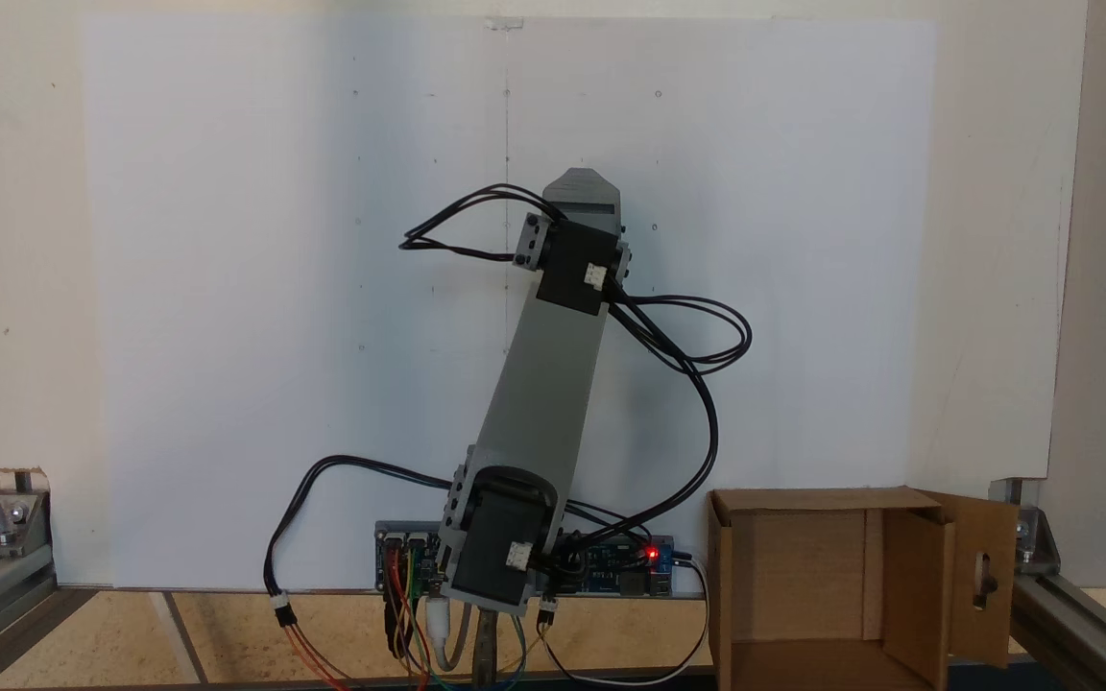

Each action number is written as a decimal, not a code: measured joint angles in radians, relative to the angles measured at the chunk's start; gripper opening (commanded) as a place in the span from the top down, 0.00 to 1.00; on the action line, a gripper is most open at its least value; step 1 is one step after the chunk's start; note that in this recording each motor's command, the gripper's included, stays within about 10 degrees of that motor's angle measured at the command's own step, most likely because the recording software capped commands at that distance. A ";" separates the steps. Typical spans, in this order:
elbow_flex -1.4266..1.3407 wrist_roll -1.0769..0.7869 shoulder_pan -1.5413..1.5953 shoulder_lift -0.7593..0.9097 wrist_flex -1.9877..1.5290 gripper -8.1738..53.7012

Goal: Grasp a green dice and put it in the bin.

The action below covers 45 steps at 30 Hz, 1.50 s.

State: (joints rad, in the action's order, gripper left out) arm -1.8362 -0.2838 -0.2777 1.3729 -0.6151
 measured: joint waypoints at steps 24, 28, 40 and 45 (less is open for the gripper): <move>0.000 -0.043 -0.029 -0.018 0.043 0.17; 0.000 -0.043 -0.038 -0.018 0.052 0.18; 0.000 -0.043 -0.040 -0.025 0.052 0.28; 0.000 -0.043 -0.037 -0.025 0.052 0.31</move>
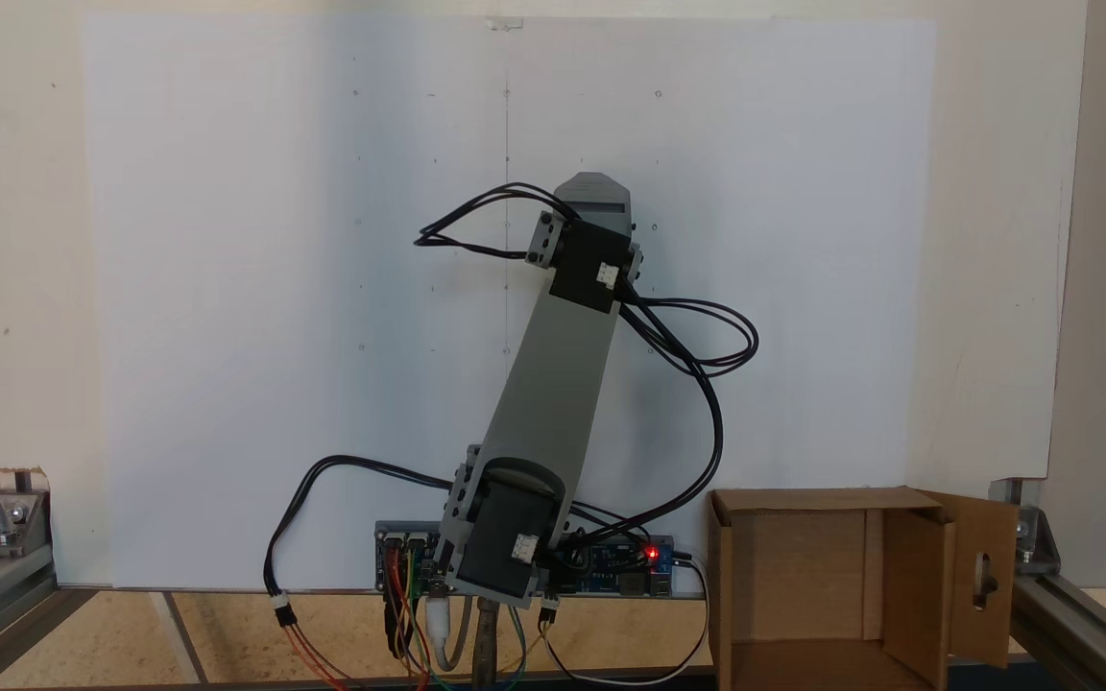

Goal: Grasp a green dice and put it in the bin.

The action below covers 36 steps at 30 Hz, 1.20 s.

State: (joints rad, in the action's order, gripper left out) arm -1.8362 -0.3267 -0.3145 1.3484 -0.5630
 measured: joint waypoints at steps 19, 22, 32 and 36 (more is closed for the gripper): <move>0.000 0.000 0.014 0.000 0.067 0.68; 0.000 0.000 0.014 0.008 0.048 0.68; 0.359 0.129 0.015 0.287 -0.463 0.68; 0.488 0.170 0.012 0.365 -0.672 0.68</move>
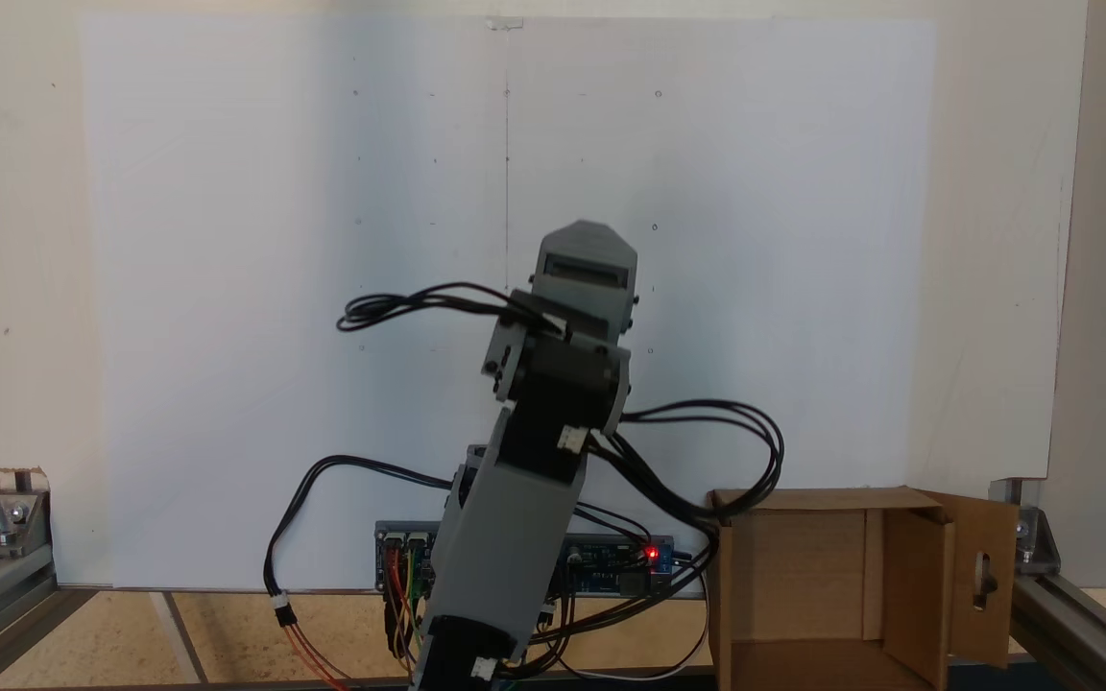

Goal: Grasp a green dice and put it in the bin.

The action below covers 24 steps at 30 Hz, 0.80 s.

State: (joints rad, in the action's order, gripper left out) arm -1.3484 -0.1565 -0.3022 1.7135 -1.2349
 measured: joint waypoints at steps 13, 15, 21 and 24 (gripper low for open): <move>-0.002 -0.005 -0.482 0.037 -0.035 0.68; 0.000 -0.035 -0.620 0.038 -0.003 0.68; 0.112 -0.190 -1.062 0.041 0.092 0.68; 0.114 -0.239 -1.269 0.035 0.176 0.68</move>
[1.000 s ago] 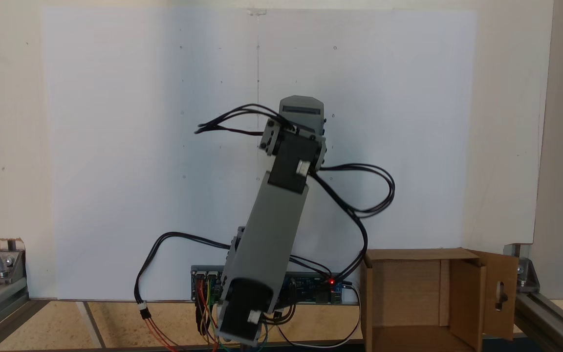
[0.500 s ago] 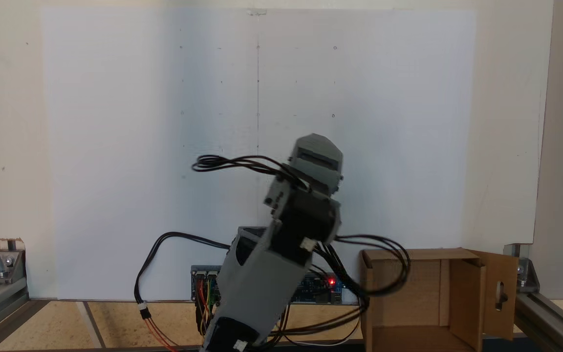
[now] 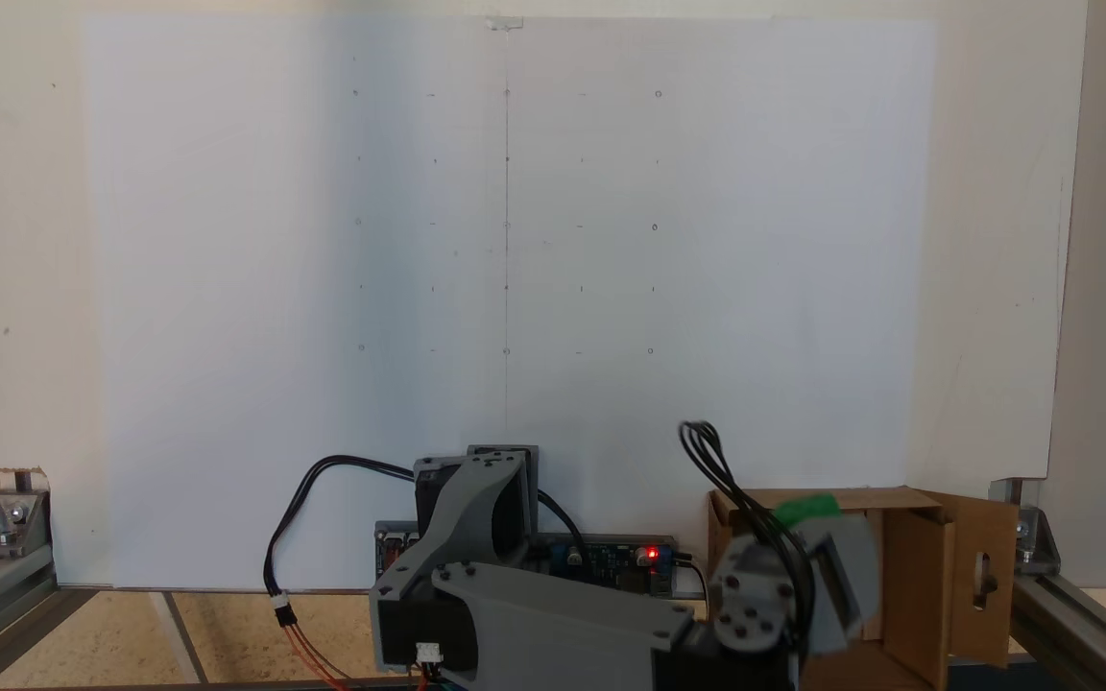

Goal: Grasp a green dice and put it in the bin.

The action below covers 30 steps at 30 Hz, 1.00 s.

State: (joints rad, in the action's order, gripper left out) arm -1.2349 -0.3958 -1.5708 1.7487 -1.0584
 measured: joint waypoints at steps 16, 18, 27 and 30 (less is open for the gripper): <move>-0.002 -0.104 -0.314 -0.471 0.224 0.68; -0.002 -0.104 -0.314 -0.488 0.225 0.68; -0.002 -0.104 -0.324 -0.500 0.264 0.21; 0.003 -0.101 -0.314 -0.500 0.307 0.21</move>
State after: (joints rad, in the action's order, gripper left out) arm -1.2318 -0.4970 -1.8853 1.2487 -0.7517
